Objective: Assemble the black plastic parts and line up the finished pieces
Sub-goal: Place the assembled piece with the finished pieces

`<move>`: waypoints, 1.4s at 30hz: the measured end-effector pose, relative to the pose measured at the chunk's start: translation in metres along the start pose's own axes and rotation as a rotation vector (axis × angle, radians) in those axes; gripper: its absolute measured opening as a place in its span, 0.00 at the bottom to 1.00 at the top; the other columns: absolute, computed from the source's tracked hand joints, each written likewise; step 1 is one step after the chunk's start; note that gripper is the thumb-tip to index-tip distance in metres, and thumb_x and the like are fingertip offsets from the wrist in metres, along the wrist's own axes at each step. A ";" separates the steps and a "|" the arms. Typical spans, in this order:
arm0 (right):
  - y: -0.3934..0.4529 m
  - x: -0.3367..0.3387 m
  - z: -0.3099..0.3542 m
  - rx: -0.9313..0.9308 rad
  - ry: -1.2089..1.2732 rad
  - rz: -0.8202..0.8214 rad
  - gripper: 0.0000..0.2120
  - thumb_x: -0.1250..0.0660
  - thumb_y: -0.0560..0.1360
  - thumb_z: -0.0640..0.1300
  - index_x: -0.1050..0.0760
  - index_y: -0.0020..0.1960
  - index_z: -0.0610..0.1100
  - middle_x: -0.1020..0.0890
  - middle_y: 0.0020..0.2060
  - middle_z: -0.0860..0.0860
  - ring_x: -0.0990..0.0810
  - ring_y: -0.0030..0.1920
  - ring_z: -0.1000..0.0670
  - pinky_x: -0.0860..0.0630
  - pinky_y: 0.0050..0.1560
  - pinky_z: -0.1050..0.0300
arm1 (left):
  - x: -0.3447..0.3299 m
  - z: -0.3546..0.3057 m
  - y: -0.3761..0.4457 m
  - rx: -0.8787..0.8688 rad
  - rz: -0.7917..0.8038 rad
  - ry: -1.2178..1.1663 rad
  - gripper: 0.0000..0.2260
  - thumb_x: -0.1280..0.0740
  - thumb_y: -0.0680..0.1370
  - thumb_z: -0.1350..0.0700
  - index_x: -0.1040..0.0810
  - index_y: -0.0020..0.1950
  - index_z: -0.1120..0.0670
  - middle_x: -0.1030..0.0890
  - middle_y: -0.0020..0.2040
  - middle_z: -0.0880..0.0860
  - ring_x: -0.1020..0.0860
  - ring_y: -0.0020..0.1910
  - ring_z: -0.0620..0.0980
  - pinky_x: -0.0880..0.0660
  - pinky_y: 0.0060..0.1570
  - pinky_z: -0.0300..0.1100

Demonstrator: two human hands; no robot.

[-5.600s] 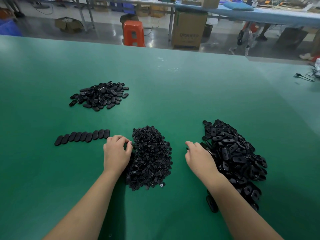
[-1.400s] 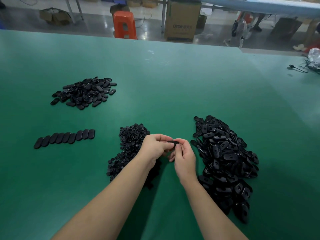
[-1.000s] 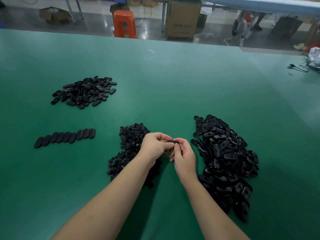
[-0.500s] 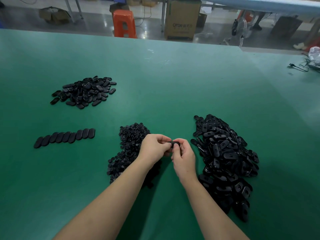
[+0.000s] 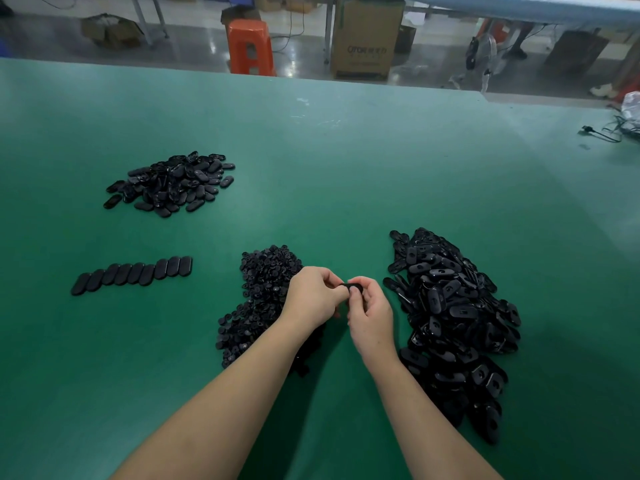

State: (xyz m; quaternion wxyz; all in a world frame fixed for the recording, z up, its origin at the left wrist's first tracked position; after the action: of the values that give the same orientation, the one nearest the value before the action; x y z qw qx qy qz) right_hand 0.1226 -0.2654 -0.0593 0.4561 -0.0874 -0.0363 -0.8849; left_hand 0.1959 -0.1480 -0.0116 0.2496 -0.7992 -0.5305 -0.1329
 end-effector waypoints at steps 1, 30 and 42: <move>0.000 0.000 0.001 0.002 -0.003 0.004 0.08 0.37 0.82 0.42 0.24 0.50 0.54 0.16 0.41 0.53 0.22 0.37 0.54 0.24 0.41 0.48 | 0.000 -0.001 0.000 -0.007 -0.010 0.018 0.03 0.27 0.73 0.58 0.17 0.41 0.55 0.16 0.34 0.51 0.16 0.32 0.51 0.17 0.40 0.48; -0.002 0.000 0.009 0.044 0.059 0.003 0.10 0.44 0.81 0.46 0.29 0.52 0.61 0.26 0.32 0.61 0.29 0.33 0.57 0.32 0.39 0.52 | 0.000 -0.031 -0.019 -0.609 0.041 0.607 0.12 0.35 0.81 0.51 0.22 0.64 0.49 0.22 0.54 0.49 0.22 0.53 0.51 0.24 0.51 0.48; -0.002 -0.002 0.013 0.018 -0.003 0.029 0.09 0.45 0.86 0.45 0.29 0.59 0.56 0.22 0.34 0.55 0.27 0.32 0.54 0.29 0.36 0.54 | 0.101 0.026 -0.023 -0.368 -0.418 0.569 0.11 0.33 0.80 0.51 0.19 0.59 0.53 0.17 0.50 0.50 0.19 0.44 0.51 0.21 0.43 0.45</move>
State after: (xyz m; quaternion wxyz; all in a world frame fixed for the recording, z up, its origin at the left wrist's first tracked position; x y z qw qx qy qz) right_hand 0.1233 -0.2608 -0.0472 0.4696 -0.0852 -0.0437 -0.8777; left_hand 0.2140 -0.0475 0.0212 0.2069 -0.6367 -0.5587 -0.4896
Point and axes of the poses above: each hand's wrist, its own y-axis towards the middle knuckle, its own x-axis out of the back of the hand, z = x × y, the point moved 7 cm from there along y, towards the middle knuckle
